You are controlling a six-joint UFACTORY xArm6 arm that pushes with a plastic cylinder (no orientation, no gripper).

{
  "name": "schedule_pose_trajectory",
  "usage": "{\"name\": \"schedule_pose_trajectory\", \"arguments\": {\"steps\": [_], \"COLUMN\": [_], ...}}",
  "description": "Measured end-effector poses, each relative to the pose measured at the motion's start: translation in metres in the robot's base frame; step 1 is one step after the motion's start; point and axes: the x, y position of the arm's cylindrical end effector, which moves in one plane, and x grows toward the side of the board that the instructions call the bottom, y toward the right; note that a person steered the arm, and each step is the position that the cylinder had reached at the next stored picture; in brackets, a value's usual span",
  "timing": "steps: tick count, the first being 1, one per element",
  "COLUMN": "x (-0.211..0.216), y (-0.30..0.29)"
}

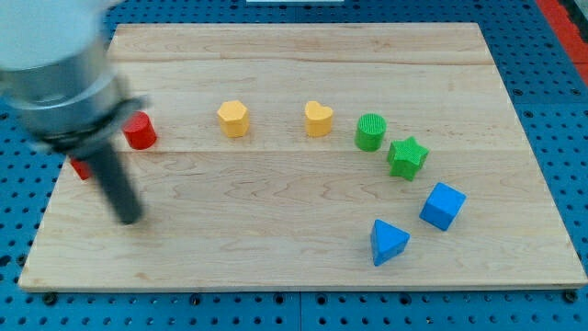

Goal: Place the red star below the red circle vertically

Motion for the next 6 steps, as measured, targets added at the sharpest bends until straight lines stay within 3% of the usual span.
{"name": "schedule_pose_trajectory", "arguments": {"steps": [1, 3, 5, 6], "x": [-0.012, -0.116, -0.071, -0.109], "y": [-0.067, -0.047, 0.006, -0.022]}}
